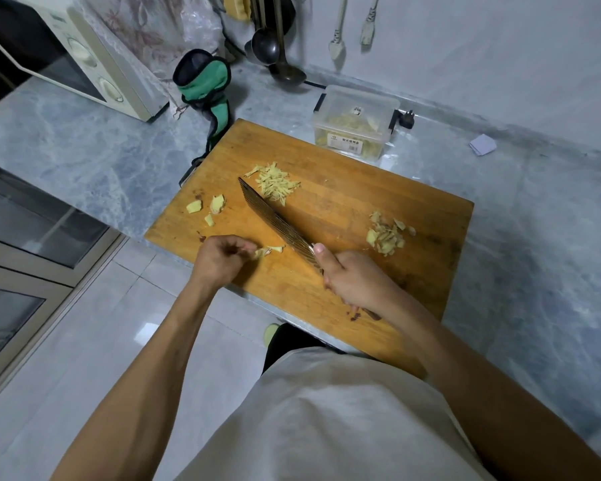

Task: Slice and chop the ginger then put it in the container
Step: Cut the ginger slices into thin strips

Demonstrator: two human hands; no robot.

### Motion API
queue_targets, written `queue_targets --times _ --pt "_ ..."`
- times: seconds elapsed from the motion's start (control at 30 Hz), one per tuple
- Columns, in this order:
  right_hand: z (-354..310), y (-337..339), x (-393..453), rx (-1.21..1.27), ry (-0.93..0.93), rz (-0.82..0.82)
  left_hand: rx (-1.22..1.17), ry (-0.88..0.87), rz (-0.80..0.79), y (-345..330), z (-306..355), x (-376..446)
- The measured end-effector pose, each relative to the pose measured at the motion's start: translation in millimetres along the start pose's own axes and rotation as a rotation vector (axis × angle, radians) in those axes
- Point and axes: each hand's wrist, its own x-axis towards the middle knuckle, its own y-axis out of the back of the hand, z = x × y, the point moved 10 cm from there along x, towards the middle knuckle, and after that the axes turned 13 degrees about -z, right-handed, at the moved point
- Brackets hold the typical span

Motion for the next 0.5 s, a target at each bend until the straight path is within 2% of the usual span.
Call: queue_targets --times 0.1,0.2,0.37,0.43,0.5 --pt "-3 -1 1 -0.012 0.002 -0.009 0.112 -0.003 -0.002 -5 0 4" --pt "-7 -4 2 -0.01 0.018 -0.025 0.152 0.018 0.087 2 1 3" --pt "-10 -9 1 0.005 0.028 -0.044 0.211 -0.135 0.206 1 16 -17" --pt "-9 -8 1 0.03 0.019 -0.039 0.307 -0.2 0.158 -13 22 -18" --pt "-9 -9 0 0.031 0.008 -0.032 0.38 -0.192 0.087 -23 20 -13"
